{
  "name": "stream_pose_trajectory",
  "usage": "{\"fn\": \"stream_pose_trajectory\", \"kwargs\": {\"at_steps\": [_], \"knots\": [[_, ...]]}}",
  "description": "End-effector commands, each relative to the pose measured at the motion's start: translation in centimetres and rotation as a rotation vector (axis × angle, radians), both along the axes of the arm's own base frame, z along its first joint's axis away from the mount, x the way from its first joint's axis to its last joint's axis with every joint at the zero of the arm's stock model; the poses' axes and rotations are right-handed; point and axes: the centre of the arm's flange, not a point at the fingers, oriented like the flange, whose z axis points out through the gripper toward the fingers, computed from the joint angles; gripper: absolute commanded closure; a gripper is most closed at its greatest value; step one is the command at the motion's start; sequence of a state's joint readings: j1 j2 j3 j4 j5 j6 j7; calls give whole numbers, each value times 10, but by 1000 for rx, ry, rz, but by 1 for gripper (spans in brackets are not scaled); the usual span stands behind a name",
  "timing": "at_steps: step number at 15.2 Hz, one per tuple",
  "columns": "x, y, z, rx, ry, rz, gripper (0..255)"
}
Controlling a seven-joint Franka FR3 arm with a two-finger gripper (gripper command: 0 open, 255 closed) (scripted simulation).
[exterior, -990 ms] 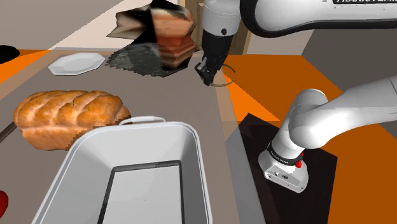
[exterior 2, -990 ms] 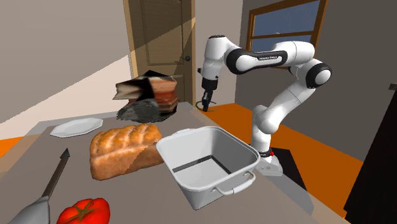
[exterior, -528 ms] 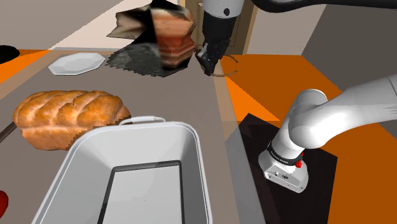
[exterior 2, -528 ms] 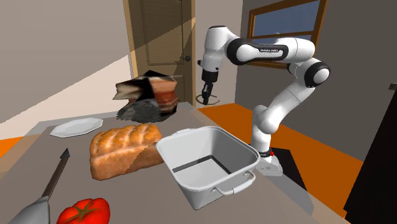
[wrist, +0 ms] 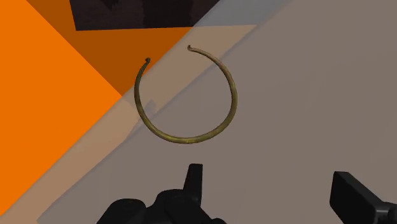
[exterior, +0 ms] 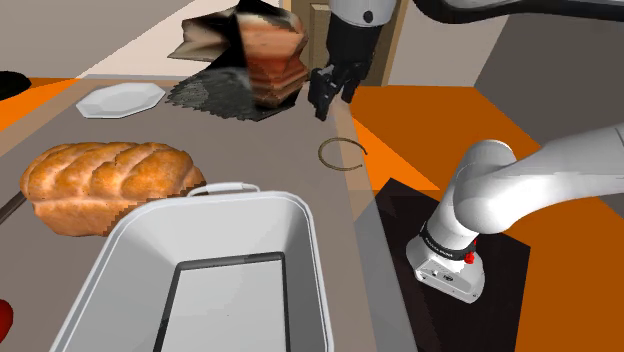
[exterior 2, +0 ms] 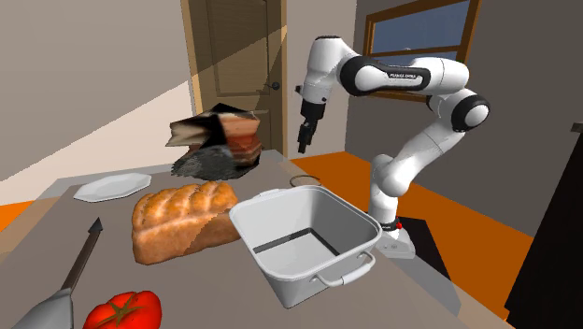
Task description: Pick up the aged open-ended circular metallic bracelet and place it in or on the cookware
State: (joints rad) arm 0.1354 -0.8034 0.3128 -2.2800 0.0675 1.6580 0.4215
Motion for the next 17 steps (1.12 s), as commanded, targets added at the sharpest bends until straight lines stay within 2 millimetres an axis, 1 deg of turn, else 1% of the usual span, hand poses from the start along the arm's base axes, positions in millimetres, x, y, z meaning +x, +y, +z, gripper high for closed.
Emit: {"fn": "stream_pose_trajectory", "kwargs": {"at_steps": [1,5,8,15,17], "knots": [[-19,-3,-25,7,-80,-41,0],[-56,-7,-85,20,-252,-130,0],[-76,-7,-132,30,-379,-195,0],[-57,-12,-164,30,-379,-195,0],[-55,-12,-166,30,-378,-195,0]]}}
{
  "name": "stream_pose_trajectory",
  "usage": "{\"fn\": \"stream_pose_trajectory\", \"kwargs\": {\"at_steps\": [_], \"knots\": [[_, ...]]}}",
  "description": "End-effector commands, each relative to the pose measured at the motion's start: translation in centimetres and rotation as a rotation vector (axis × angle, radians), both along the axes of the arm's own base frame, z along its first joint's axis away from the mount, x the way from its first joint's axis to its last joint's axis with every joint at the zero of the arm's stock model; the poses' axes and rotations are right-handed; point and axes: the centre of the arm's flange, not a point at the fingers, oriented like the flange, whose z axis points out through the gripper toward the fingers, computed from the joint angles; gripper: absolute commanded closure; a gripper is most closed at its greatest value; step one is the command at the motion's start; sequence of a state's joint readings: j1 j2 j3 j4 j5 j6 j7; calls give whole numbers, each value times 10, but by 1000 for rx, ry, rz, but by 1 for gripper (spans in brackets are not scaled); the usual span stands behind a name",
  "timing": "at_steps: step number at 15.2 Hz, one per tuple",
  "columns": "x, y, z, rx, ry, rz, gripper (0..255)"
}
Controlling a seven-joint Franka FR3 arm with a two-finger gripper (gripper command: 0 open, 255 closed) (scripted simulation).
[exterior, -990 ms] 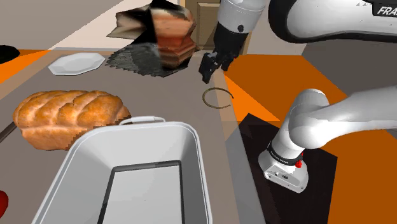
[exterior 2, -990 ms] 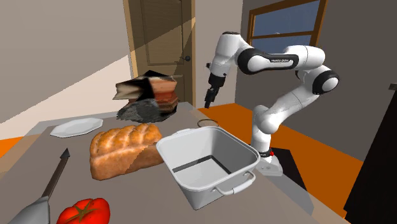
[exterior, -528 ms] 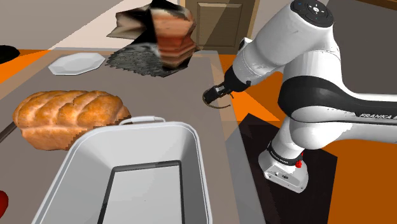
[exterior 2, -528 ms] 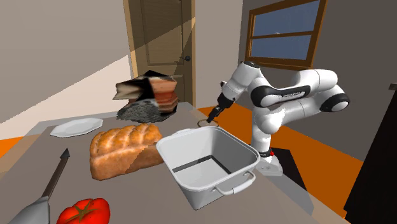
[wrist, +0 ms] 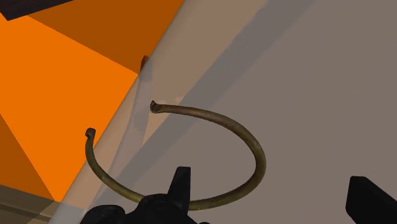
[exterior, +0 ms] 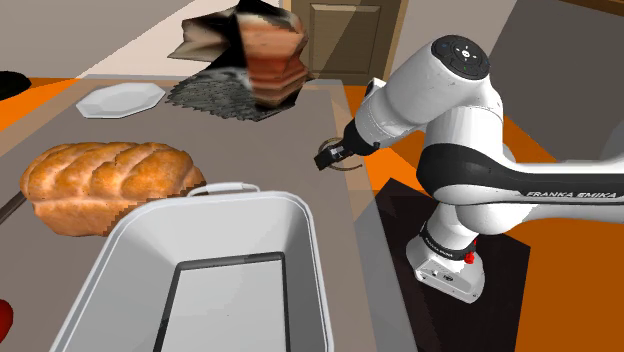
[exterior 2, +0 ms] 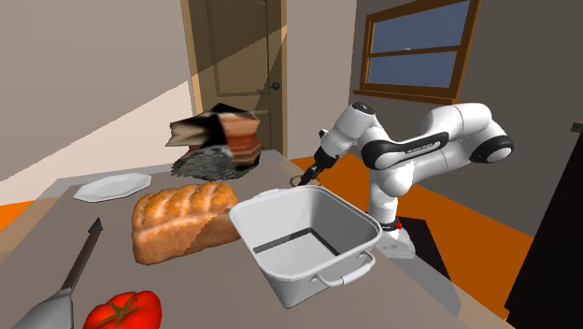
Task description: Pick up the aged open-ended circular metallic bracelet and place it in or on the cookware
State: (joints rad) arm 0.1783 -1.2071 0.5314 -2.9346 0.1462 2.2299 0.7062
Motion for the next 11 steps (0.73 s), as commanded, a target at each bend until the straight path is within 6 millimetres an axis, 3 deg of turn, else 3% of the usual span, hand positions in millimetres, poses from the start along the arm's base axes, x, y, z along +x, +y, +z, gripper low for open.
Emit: {"fn": "stream_pose_trajectory", "kwargs": {"at_steps": [1,7,8,11], "knots": [[1,0,-2,0,-1,0,0],[1,0,-2,0,-1,0,0],[1,0,-2,0,-1,0,255],[1,0,-2,0,-1,0,255]]}}
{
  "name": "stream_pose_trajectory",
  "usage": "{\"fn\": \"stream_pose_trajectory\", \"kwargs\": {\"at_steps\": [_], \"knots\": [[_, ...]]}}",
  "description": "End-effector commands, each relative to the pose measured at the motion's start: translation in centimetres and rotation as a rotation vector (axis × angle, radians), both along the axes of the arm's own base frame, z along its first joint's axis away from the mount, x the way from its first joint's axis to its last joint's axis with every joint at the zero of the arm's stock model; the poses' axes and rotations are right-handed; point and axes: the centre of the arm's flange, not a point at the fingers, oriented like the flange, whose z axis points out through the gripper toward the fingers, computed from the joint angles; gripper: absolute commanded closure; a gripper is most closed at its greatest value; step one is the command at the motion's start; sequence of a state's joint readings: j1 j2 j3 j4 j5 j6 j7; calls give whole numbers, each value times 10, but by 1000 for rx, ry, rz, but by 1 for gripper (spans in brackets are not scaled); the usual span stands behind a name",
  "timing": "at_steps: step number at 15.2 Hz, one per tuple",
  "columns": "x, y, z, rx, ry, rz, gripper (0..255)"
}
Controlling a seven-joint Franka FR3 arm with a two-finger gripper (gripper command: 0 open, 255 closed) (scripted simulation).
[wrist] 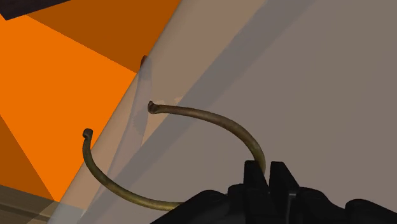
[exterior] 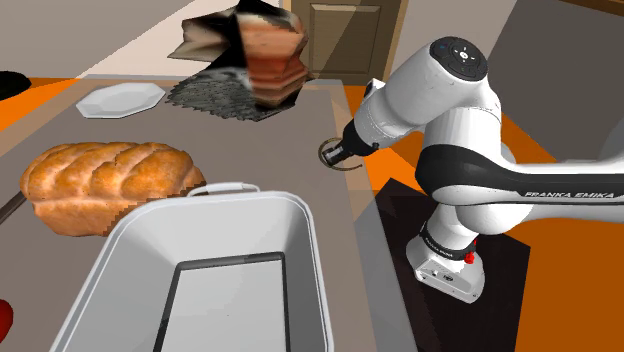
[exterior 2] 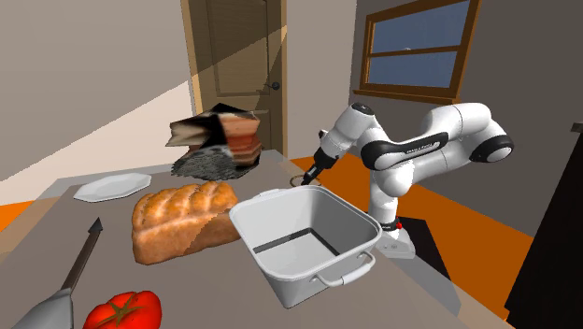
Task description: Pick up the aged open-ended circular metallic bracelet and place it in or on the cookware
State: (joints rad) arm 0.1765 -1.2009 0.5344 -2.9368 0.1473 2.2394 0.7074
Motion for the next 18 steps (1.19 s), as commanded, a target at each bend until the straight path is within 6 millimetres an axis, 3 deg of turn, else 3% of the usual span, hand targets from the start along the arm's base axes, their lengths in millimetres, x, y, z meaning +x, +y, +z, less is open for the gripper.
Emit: {"fn": "stream_pose_trajectory", "kwargs": {"at_steps": [1,6,7,8,9,18], "knots": [[0,0,0,0,0,0,255],[0,0,0,0,0,0,255],[0,0,0,0,0,0,0],[41,-4,27,7,246,44,0],[72,-5,39,12,411,73,0],[78,-9,0,12,411,73,0]]}}
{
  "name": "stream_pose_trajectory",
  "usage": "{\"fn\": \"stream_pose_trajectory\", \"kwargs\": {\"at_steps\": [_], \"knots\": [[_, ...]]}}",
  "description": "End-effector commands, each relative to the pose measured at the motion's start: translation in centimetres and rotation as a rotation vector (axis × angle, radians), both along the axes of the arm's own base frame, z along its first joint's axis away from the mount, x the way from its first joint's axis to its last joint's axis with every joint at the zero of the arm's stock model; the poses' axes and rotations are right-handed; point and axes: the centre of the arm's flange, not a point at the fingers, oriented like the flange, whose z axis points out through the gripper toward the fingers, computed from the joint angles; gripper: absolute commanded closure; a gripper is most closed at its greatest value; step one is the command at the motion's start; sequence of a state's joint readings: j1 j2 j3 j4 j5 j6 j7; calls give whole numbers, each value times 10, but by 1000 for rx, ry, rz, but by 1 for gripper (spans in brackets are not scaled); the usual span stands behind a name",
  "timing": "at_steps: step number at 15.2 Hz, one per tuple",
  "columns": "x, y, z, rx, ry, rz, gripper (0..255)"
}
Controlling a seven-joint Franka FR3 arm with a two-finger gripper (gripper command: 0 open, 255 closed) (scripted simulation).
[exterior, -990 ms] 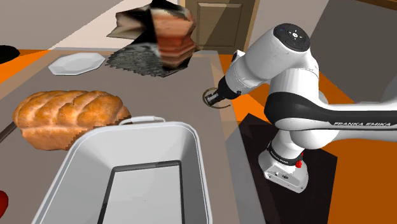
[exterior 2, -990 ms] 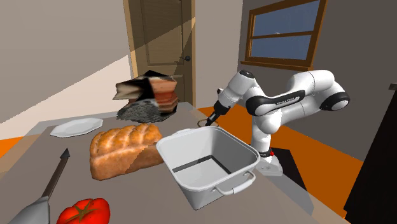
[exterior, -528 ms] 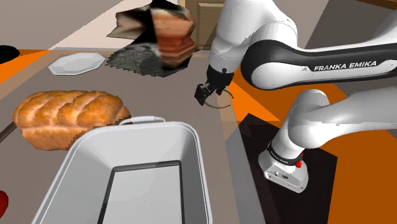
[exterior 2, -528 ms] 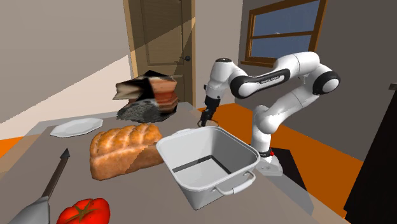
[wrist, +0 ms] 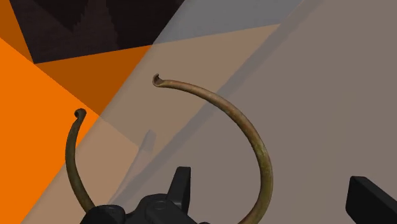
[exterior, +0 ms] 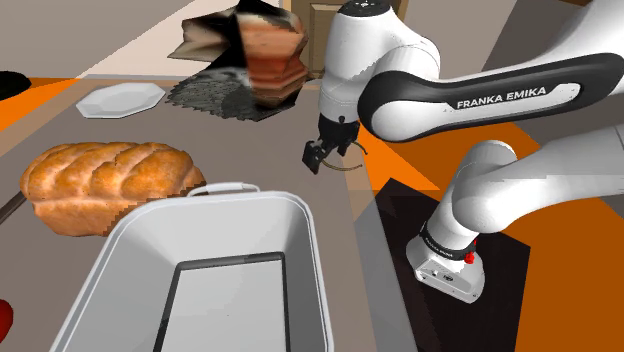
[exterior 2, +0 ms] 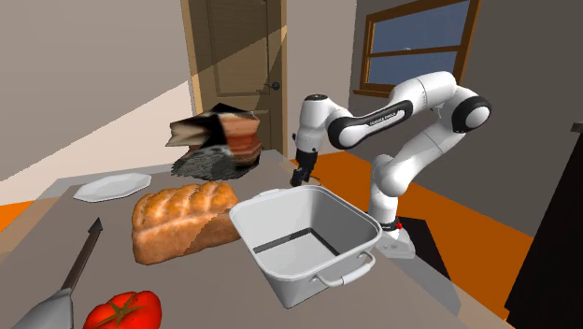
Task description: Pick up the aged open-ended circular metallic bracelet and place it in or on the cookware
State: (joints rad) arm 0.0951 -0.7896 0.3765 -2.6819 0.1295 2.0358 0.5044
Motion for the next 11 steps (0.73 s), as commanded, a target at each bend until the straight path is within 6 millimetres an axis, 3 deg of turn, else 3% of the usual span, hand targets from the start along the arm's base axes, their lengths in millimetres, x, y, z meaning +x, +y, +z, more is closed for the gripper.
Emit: {"fn": "stream_pose_trajectory", "kwargs": {"at_steps": [1,6,7,11], "knots": [[1,0,-2,0,0,0,0],[1,0,-2,0,0,0,0],[1,0,-2,0,0,0,255],[1,1,-2,0,0,0,255]]}}
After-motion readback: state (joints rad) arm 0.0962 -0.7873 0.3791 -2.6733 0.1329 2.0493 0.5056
